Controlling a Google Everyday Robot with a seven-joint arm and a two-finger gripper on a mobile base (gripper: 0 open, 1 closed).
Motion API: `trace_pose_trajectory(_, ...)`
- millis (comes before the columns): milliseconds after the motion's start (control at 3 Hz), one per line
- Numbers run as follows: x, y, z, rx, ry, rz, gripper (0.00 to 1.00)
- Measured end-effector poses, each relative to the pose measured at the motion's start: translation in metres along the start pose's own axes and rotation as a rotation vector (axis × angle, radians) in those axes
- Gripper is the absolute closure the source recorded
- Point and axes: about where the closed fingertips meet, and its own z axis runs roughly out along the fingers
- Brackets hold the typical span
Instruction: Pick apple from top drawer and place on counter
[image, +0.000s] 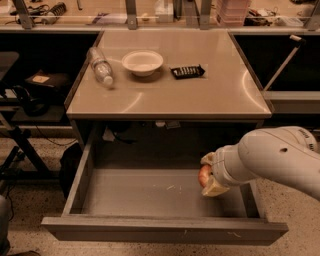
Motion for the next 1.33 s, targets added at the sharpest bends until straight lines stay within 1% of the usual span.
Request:
trace_pose_trajectory(333, -0.026, -0.004, -0.081, 0.093, 0.064, -0.033, 1.00)
trace_pose_trajectory(667, -0.067, -0.039, -0.195, 0.248, 0.109, -0.100, 1.00)
trace_pose_trajectory(1000, -0.092, -0.058, -0.233, 0.321, 0.096, -0.121, 1.00)
trace_pose_trajectory(1333, -0.092, -0.059, -0.233, 0.321, 0.095, -0.121, 1.00)
